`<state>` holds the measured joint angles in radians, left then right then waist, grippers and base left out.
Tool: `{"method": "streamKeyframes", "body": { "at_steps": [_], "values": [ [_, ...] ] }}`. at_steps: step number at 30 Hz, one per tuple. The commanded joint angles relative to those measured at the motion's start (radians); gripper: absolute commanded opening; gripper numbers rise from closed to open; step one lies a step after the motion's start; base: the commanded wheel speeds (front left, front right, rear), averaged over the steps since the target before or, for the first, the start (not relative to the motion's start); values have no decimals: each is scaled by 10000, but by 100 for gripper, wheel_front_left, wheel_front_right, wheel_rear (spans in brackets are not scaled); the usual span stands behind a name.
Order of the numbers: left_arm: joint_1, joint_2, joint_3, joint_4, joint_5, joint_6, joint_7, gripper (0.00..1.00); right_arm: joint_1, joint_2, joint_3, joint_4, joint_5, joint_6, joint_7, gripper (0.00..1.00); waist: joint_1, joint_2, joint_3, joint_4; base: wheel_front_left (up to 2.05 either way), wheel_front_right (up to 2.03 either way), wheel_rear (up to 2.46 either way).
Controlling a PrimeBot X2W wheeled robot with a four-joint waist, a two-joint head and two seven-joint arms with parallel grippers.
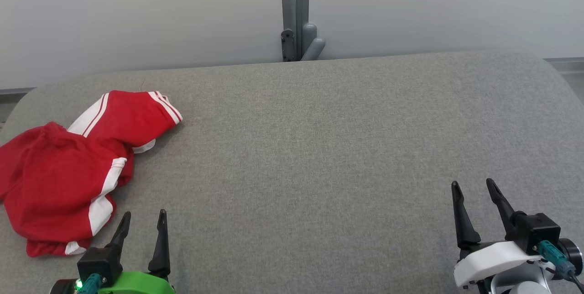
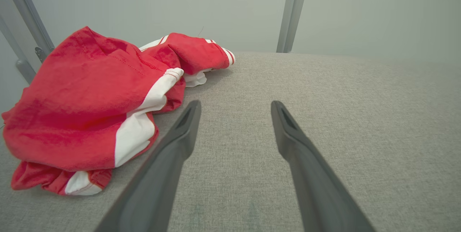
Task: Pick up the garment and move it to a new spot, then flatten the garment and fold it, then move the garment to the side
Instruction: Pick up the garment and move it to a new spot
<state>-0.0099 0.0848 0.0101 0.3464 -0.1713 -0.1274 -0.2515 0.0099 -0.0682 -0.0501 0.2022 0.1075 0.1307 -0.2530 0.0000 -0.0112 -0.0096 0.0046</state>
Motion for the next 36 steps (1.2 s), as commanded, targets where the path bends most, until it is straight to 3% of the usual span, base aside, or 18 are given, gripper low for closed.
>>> {"method": "streamKeyframes", "body": {
  "at_steps": [1,24,30,36],
  "values": [
    [-23,19,47,5,195,-44,-84,100,47,21,-16,-42,-184,0,-67,100,0,108,-1,-5,0,0,0],
    [28,-15,-146,108,242,-45,-147,100,128,78,-47,-52,-417,1,-130,100,0,112,-67,134,0,0,0],
    [-69,32,-222,112,237,-46,-145,100,226,84,-38,-49,-388,1,-129,100,0,112,-86,601,0,0,0],
    [-65,86,-169,150,269,-46,-145,100,241,105,6,-31,-378,1,-129,100,0,112,-160,1790,0,0,0]
  ]
}}
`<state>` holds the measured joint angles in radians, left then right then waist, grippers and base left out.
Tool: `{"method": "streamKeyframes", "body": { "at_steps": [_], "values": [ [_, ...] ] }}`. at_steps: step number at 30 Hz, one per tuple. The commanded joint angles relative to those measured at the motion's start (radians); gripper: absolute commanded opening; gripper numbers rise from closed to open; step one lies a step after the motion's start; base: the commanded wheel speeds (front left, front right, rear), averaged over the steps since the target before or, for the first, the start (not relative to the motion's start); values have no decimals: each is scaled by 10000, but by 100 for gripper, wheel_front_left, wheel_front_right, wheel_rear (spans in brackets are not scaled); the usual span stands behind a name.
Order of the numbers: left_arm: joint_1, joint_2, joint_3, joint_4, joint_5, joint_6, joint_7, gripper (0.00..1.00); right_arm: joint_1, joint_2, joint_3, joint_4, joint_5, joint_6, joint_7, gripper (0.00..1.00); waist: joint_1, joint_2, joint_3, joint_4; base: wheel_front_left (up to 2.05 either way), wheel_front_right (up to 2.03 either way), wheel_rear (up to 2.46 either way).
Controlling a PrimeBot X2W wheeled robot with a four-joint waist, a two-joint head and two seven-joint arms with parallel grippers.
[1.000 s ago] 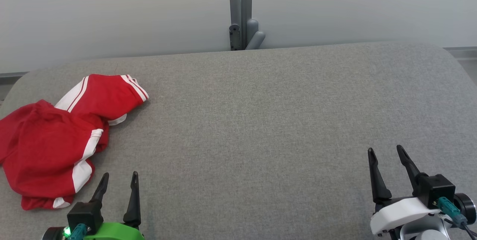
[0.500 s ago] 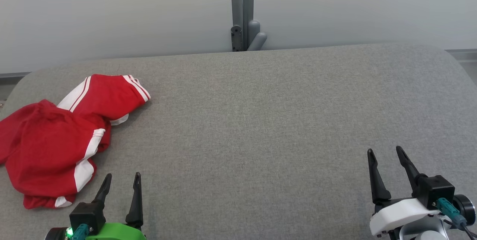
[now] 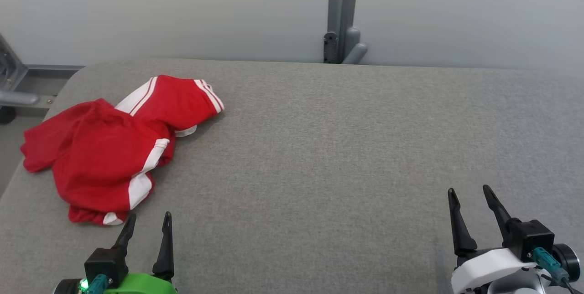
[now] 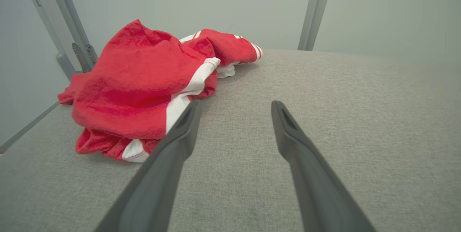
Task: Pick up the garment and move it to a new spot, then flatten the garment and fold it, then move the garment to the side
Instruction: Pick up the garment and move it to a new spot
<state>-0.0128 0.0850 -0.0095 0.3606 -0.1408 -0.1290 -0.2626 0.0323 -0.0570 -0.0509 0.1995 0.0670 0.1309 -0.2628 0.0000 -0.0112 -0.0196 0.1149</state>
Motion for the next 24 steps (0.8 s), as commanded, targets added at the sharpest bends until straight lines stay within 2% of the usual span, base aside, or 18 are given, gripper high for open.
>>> {"method": "streamKeyframes", "body": {
  "at_steps": [1,5,11,19,24],
  "values": [
    [-7,81,45,31,-9,-30,-34,100,10,-6,9,-5,27,-3,-31,100,0,112,-72,929,0,0,0],
    [194,43,211,86,-8,-30,-34,100,-149,-2,213,59,9,-3,-31,100,0,112,-134,1718,0,0,0],
    [302,-27,339,67,-25,-30,-22,100,-403,6,632,194,59,-3,-31,100,0,112,-162,2276,0,0,0],
    [-277,39,269,406,-263,-29,-22,100,-510,-140,996,215,55,-3,-31,100,0,112,108,1826,0,0,0],
    [-1611,101,459,2143,-1261,-29,284,100,-511,-338,1002,159,-34,-3,-31,100,0,112,589,1251,0,0,0]
  ]
}}
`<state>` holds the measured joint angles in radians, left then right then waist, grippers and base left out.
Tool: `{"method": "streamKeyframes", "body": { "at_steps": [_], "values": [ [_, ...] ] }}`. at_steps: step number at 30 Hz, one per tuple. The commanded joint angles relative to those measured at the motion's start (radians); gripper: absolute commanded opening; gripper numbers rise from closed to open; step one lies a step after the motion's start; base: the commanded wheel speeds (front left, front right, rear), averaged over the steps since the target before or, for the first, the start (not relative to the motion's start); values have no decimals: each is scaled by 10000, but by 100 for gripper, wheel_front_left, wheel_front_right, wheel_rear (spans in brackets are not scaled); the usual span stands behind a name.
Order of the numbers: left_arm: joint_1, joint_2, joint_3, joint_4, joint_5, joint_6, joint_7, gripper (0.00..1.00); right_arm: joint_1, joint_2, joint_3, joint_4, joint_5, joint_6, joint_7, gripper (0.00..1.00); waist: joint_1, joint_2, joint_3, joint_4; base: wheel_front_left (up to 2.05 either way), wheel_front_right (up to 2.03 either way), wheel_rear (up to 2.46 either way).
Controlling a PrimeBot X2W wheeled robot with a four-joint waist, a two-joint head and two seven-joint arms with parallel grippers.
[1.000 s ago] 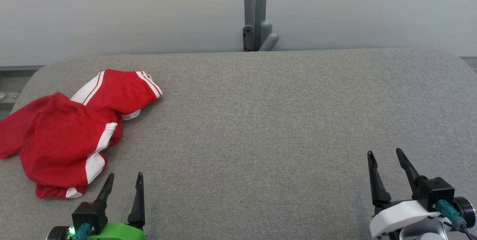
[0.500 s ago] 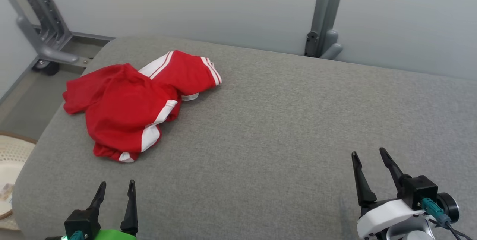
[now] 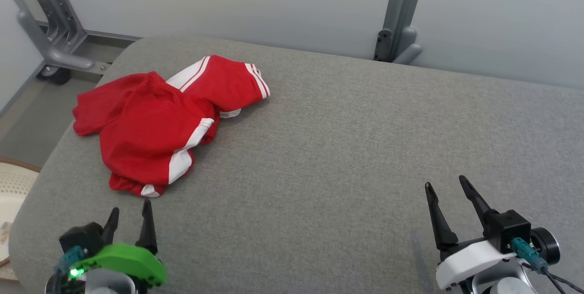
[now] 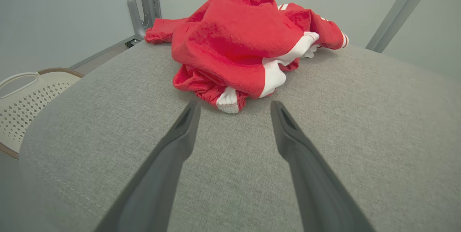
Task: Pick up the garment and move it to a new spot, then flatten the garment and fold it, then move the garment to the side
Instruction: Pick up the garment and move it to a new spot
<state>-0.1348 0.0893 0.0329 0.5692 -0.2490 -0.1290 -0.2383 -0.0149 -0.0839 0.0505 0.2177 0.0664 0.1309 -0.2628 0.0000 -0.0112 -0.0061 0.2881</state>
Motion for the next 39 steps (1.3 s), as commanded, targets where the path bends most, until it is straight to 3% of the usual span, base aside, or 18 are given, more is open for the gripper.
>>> {"method": "streamKeyframes", "body": {
  "at_steps": [1,8,13,14,15,16,25,39],
  "values": [
    [-719,2,249,426,-606,-29,226,100,-48,-106,-4,-17,-31,-3,-31,100,0,112,550,-604,0,0,0],
    [-2573,500,905,2490,-1565,-2,1274,100,-169,-155,91,-23,-48,-4,-31,100,0,112,1014,-1434,0,0,0],
    [-3311,828,1258,3572,-1952,115,1466,100,-303,-105,138,-20,-52,-3,-31,100,0,112,1164,-1909,0,0,0],
    [-3394,874,1298,3731,-2087,77,1471,53,-316,-85,125,1,-48,-3,-31,100,0,112,1154,-1986,0,0,0],
    [-3460,985,1319,3879,-2170,48,1398,19,-311,-62,78,15,-31,-3,-31,100,0,112,1138,-2058,0,0,0],
    [-3477,1097,1318,4021,-2248,24,1336,0,-297,-35,68,38,6,-4,-31,100,0,112,1122,-2130,0,0,0],
    [-3171,1443,990,4406,-2757,-33,675,0,-15,157,-19,111,115,-4,-31,100,0,112,831,-2355,0,0,0],
    [-3057,1748,96,4645,-3266,-30,814,0,97,259,-94,149,101,-5,-31,100,0,112,522,-2064,0,0,0]
  ]
}}
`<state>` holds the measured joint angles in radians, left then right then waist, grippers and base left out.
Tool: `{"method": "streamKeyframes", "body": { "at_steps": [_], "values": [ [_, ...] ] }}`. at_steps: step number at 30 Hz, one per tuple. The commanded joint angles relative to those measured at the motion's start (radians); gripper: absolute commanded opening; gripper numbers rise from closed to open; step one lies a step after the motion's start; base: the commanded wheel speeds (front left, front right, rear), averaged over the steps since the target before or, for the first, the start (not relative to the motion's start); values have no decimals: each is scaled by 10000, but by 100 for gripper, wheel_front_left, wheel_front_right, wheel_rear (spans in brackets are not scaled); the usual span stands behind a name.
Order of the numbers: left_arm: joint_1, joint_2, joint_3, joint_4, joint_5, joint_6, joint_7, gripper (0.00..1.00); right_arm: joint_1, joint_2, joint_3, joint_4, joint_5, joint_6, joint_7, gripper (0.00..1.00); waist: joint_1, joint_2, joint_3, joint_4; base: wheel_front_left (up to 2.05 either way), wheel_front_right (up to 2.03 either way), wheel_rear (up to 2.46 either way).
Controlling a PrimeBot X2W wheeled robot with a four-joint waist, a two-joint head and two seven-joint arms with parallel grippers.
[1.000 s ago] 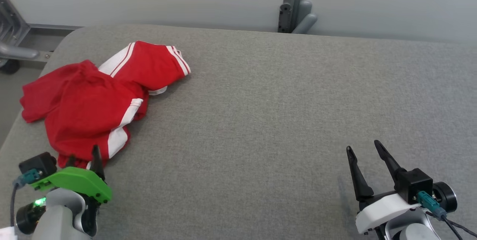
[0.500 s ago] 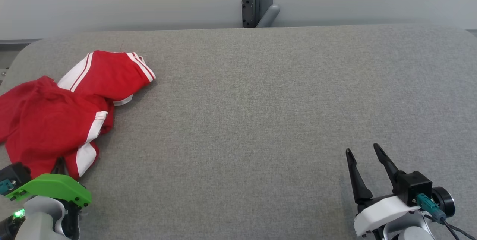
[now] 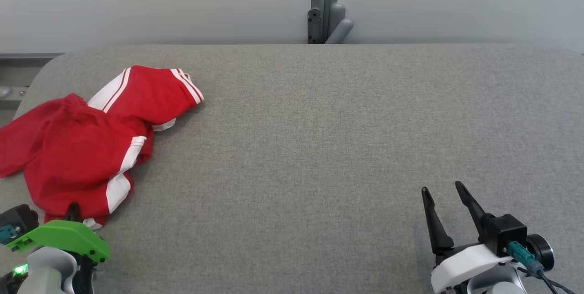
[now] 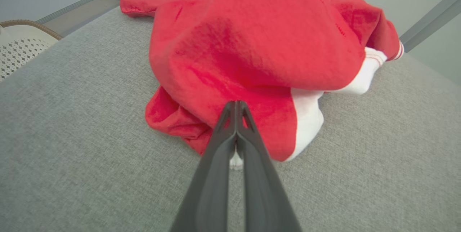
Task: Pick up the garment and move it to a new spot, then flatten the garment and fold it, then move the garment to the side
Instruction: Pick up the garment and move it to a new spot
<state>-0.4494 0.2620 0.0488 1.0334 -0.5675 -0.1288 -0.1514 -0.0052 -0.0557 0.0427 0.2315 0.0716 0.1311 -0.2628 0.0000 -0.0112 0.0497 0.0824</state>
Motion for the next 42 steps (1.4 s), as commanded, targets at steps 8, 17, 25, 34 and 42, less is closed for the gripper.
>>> {"method": "streamKeyframes", "body": {
  "at_steps": [8,17,25,34,42],
  "values": [
    [172,244,-554,-365,-4,-32,-625,2,38,-16,-30,-70,-9,-6,-31,100,0,112,-69,-138,0,0,0],
    [1722,119,-660,-3987,824,-30,-1141,100,165,14,5,-496,-62,-6,-31,100,0,112,-374,-794,0,0,0],
    [4332,-503,-1138,-7902,2419,-30,-1128,100,330,-23,-108,-1271,-217,-6,-31,100,0,112,-512,-1429,0,0,0],
    [5779,-1140,-1153,-9004,3165,-29,-1128,100,560,-265,-113,-1701,-348,-6,-31,100,0,112,-618,-1917,0,0,0],
    [6303,-1692,-978,-9325,3370,-29,-1129,100,745,-200,-346,-1721,-400,-6,-31,100,0,112,-764,-2095,0,0,0]
  ]
}}
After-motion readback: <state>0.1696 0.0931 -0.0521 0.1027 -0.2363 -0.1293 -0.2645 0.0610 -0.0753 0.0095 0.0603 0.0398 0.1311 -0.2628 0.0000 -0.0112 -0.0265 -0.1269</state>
